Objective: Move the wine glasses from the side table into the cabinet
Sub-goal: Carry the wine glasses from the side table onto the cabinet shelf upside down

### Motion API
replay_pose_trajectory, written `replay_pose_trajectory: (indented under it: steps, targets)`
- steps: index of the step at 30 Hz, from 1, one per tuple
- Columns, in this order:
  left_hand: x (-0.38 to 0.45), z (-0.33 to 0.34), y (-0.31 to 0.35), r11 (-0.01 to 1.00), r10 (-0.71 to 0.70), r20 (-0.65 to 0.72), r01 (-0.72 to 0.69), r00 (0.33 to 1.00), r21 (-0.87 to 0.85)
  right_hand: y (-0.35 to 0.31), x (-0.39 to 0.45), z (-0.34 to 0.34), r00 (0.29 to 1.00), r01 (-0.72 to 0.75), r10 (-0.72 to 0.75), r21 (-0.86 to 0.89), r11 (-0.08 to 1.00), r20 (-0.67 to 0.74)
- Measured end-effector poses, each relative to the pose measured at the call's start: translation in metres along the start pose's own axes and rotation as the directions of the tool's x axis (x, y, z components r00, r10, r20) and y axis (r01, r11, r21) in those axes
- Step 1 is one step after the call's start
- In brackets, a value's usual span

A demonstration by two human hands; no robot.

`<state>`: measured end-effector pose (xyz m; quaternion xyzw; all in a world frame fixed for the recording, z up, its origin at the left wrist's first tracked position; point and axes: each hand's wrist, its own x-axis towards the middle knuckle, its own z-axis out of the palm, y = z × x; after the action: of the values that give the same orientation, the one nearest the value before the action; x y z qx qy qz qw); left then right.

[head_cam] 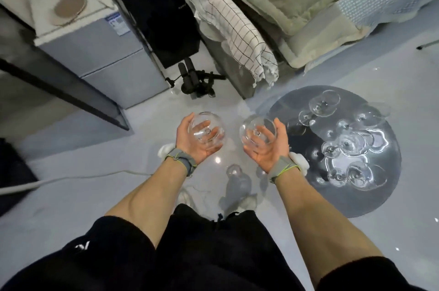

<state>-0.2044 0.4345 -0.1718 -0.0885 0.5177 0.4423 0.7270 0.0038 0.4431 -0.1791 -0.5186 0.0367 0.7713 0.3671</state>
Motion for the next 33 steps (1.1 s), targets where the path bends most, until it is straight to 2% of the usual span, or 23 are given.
replay_pose_trajectory:
  steps: [8, 12, 20, 29, 33]
  targets:
    - [-0.047, -0.09, 0.045, 0.983, 0.12, -0.052, -0.126, 0.991, -0.131, 0.064, -0.002, 0.09, 0.995, -0.048, 0.069, -0.261, 0.964, 0.072]
    - [-0.08, -0.174, 0.075, 0.956, 0.167, -0.087, -0.183, 0.982, -0.229, 0.132, -0.001, 0.149, 0.991, -0.06, 0.1, -0.396, 0.916, 0.083]
    - [-0.15, -0.327, 0.127, 0.923, 0.198, -0.173, -0.243, 0.965, -0.299, 0.269, 0.004, 0.254, 0.962, -0.125, 0.232, -0.523, 0.843, 0.144]
    - [-0.214, -0.448, 0.187, 0.869, 0.265, -0.342, -0.377, 0.902, -0.321, 0.39, 0.012, 0.376, 0.898, -0.163, 0.391, -0.675, 0.72, 0.201]
    - [-0.23, -0.497, 0.23, 0.805, 0.322, -0.422, -0.48, 0.847, -0.349, 0.437, 0.027, 0.445, 0.853, -0.156, 0.463, -0.729, 0.666, 0.24]
